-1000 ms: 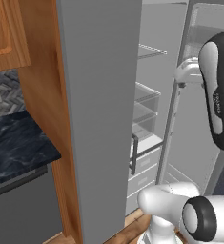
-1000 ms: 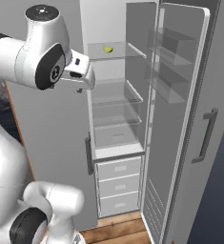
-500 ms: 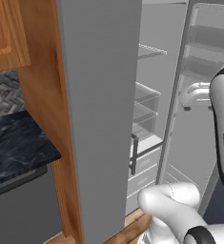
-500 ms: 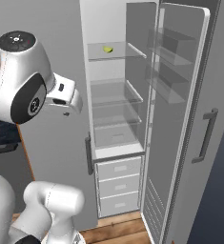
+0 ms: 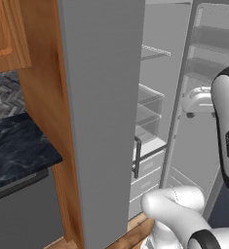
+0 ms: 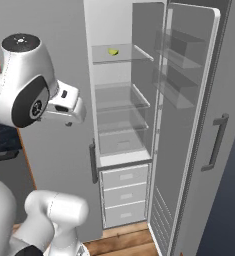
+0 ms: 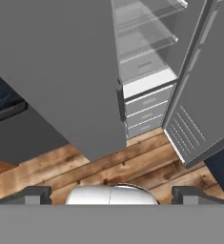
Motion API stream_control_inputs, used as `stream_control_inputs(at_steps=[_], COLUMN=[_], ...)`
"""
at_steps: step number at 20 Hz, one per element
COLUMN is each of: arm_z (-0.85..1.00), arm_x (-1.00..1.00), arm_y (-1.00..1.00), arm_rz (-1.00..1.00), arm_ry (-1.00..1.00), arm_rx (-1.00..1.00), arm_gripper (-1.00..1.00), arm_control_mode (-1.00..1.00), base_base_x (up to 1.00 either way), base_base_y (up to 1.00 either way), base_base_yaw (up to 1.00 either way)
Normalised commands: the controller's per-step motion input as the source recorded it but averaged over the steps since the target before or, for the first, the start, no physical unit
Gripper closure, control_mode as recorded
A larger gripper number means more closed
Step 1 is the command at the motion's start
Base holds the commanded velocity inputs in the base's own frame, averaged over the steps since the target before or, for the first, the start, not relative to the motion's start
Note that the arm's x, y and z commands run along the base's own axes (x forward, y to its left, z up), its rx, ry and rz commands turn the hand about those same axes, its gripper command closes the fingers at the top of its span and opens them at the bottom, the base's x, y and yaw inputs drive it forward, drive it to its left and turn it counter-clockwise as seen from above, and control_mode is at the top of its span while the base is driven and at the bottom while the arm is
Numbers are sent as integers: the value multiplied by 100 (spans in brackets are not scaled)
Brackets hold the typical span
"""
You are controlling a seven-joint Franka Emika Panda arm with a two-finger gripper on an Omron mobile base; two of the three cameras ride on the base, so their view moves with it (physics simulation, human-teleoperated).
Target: There is a bowl on the dining counter. Grab a lemon wedge from the fridge and place it in the bowl. Then get the liquor bottle and glass cup from the cabinet and place them next to the bowl.
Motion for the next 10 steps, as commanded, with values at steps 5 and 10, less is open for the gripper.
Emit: stream_control_inputs(at_steps=[5, 10], arm_z=[0, -9], arm_x=[0, 0], arm_y=[0, -29], arm_rz=[0, 0], arm_ry=[10, 4], arm_rx=[0, 1], arm_gripper=[-100, -100], arm_control_mode=[-100, 100], base_base_x=[0, 0], base_base_y=[0, -14], base_base_yaw=[0, 0])
